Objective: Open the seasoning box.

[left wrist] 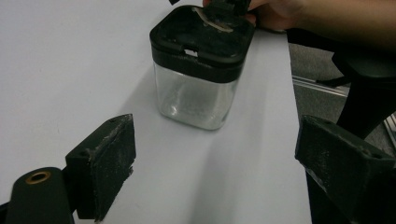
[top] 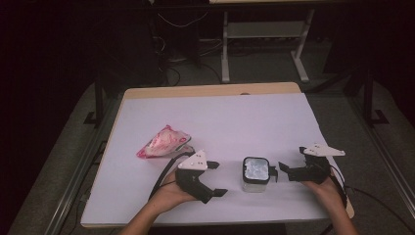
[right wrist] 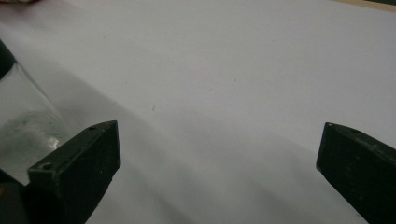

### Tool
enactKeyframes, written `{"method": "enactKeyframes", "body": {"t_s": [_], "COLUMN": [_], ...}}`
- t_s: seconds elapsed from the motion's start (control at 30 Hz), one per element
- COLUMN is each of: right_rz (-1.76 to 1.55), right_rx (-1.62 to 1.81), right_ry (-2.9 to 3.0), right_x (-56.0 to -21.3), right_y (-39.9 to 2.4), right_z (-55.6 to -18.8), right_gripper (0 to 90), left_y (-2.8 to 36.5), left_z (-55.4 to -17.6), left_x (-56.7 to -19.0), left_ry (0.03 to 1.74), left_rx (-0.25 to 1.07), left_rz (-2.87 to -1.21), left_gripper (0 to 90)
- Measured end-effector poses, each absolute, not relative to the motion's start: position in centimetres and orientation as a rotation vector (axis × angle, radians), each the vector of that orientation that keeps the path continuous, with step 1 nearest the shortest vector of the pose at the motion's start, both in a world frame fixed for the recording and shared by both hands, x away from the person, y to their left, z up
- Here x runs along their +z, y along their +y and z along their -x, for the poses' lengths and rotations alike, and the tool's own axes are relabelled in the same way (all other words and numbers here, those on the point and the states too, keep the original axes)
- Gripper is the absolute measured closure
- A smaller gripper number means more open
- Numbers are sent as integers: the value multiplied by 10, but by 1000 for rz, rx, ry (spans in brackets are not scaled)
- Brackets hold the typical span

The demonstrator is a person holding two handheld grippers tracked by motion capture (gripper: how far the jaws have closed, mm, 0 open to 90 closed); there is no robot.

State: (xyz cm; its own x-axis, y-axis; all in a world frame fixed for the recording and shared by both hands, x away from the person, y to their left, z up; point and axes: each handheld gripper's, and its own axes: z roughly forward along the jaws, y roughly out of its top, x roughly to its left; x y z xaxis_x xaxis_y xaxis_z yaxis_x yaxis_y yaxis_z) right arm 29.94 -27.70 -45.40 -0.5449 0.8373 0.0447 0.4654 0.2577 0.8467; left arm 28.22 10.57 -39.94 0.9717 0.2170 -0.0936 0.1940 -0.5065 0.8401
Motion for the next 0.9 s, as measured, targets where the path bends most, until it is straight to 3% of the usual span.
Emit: {"method": "enactKeyframes", "body": {"t_s": [0.9], "right_rz": [-1214], "right_rx": [1241], "right_ry": [2096], "right_x": [-455], "right_y": [-280], "right_z": [-300], "right_gripper": [31], "left_y": [46], "left_z": [-321], "left_x": [-414], "left_ry": [147], "left_rx": [-52], "left_rz": [-2137], "left_gripper": [119]}}
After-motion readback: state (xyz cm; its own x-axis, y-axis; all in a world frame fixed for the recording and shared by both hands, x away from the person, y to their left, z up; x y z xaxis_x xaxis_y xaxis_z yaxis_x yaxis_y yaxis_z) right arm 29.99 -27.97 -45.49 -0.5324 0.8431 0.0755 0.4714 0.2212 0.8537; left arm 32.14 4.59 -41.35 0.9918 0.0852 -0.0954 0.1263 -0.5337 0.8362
